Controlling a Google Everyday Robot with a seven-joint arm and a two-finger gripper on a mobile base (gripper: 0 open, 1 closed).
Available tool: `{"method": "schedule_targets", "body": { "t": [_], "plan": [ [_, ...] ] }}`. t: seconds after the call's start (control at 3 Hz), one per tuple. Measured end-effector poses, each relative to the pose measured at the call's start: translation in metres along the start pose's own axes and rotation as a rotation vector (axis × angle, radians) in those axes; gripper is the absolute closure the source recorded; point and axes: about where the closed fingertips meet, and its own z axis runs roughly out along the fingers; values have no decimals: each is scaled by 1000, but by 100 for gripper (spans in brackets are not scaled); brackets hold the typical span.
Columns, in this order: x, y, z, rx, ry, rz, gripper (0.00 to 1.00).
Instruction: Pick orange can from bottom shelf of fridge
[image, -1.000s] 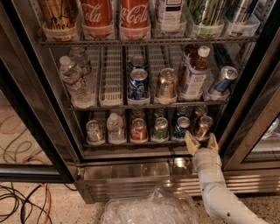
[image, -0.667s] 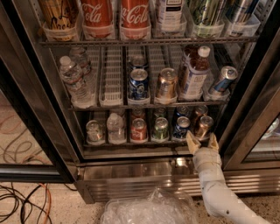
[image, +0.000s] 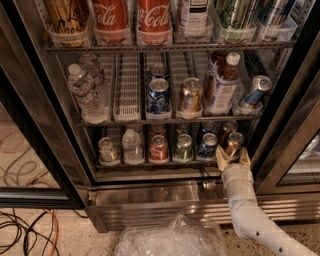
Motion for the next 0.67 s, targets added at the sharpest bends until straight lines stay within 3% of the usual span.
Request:
{"method": "schedule_targets", "body": {
  "t": [0.67],
  "plan": [
    [-4, -1, 24, 3, -10, -13, 36]
  ]
}}
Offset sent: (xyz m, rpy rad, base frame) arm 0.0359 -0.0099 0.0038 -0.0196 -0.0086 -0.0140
